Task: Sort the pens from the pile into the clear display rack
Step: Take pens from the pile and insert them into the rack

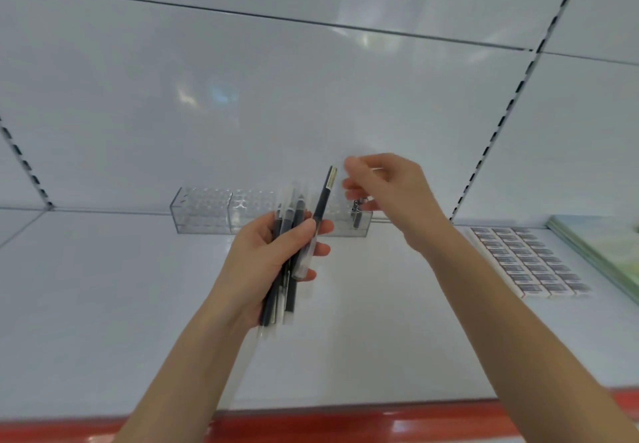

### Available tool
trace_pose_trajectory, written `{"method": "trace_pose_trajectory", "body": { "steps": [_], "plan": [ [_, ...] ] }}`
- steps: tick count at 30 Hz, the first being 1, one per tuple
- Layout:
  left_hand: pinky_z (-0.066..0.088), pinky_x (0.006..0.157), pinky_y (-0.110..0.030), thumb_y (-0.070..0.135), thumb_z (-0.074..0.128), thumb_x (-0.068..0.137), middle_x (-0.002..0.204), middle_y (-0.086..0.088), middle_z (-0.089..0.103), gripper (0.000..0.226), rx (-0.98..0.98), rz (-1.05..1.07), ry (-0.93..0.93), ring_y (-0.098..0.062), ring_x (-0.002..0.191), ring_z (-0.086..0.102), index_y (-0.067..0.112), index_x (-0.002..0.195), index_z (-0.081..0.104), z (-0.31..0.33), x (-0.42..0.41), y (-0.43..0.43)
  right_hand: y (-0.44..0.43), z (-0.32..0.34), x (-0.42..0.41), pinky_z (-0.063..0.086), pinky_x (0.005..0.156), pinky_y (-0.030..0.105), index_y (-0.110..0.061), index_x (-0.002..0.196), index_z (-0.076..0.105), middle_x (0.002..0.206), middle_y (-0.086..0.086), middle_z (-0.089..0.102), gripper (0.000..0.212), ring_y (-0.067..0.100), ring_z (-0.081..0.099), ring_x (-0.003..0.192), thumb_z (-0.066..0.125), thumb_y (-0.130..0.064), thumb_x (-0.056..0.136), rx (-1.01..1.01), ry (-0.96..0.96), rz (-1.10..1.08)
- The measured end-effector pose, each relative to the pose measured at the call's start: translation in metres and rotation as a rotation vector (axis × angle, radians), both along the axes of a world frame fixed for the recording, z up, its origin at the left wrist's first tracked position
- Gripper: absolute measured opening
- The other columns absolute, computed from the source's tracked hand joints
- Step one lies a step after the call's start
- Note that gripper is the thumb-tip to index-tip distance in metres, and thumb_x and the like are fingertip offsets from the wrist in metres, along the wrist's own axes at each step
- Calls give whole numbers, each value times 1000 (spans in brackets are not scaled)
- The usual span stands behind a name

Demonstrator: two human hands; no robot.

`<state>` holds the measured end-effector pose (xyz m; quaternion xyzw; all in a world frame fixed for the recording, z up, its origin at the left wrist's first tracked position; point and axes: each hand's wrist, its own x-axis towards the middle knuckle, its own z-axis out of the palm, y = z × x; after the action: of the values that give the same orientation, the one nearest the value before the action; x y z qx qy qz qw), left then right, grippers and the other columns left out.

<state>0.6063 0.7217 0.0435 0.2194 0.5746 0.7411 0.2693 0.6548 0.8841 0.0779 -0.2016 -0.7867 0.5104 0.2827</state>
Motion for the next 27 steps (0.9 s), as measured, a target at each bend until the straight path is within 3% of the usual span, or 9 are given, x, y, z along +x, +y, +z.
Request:
{"method": "trace_pose_trajectory", "body": {
  "steps": [4, 8, 11, 13, 17, 19, 22, 24, 27],
  "plan": [
    [50, 44, -19, 17, 57, 85, 84, -1, 75, 17, 1, -29, -2, -9, 65, 69, 9, 99, 61, 1, 3, 0, -4, 5, -4, 52, 55, 18, -7, 104, 58, 67, 1, 68, 21, 10, 66, 55, 63, -13, 85, -183, 129, 73],
    [47, 42, -19, 13, 60, 84, 77, -7, 73, 12, 16, 1, -18, -9, 52, 61, 8, 94, 60, -2, -1, -4, 10, 3, -8, 56, 62, 23, -2, 109, 55, 75, 6, 67, 27, 12, 67, 62, 62, -11, 85, -230, 174, -6],
    [42, 40, -17, 12, 60, 84, 75, -11, 72, 9, 28, 14, -8, -9, 46, 53, 6, 91, 60, -3, -6, -6, 13, -12, -8, 51, 86, 31, -12, 114, 57, 101, -3, 63, 29, 13, 61, 94, 61, -20, 86, 360, 107, -82],
    [40, 38, -17, 12, 58, 85, 75, -13, 71, 11, 38, 20, -18, -8, 43, 50, 4, 92, 59, -2, -10, -7, 9, -19, -4, 42, 95, 27, -11, 111, 63, 109, -3, 62, 30, 11, 53, 106, 58, -25, 85, 746, 215, 74],
    [38, 37, -15, 13, 55, 87, 71, -12, 70, 15, 46, 2, -37, -7, 41, 46, 1, 95, 59, 3, -14, -6, 1, -34, -9, 42, 86, 23, -9, 101, 69, 101, 5, 69, 28, 17, 55, 98, 56, -27, 83, 1151, 250, 268],
    [38, 36, -15, 17, 55, 89, 70, -11, 71, 14, 50, 25, -75, -6, 40, 46, 4, 90, 58, 4, -14, -5, 1, -34, -12, 44, 76, 21, -7, 92, 69, 90, 7, 69, 25, 14, 58, 85, 56, -26, 84, 1089, 233, 254],
    [37, 35, -15, 22, 56, 89, 67, -7, 68, 16, 53, 98, -161, -6, 39, 45, 5, 90, 55, 2, -18, -5, 7, -16, -16, 45, 70, 10, -13, 86, 62, 86, 8, 64, 3, -2, 60, 74, 64, -14, 83, 542, 192, 147],
    [36, 35, -15, 22, 56, 89, 68, -7, 62, 17, 36, 126, -190, -7, 39, 45, 5, 92, 55, 0, -21, -6, 15, 1, -21, 54, 73, 23, -28, 91, 51, 85, 3, 61, 21, 3, 67, 73, 62, -10, 85, 243, 195, 115],
    [39, 36, -17, 14, 57, 89, 69, -5, 57, 10, -2, 135, -191, -9, 40, 49, 4, 89, 56, -5, -22, -5, 31, 21, -38, 56, 78, 41, -30, 96, 43, 78, -1, 59, 25, 18, 70, 78, 57, -13, 86, 208, 193, 36]
  ]
}}
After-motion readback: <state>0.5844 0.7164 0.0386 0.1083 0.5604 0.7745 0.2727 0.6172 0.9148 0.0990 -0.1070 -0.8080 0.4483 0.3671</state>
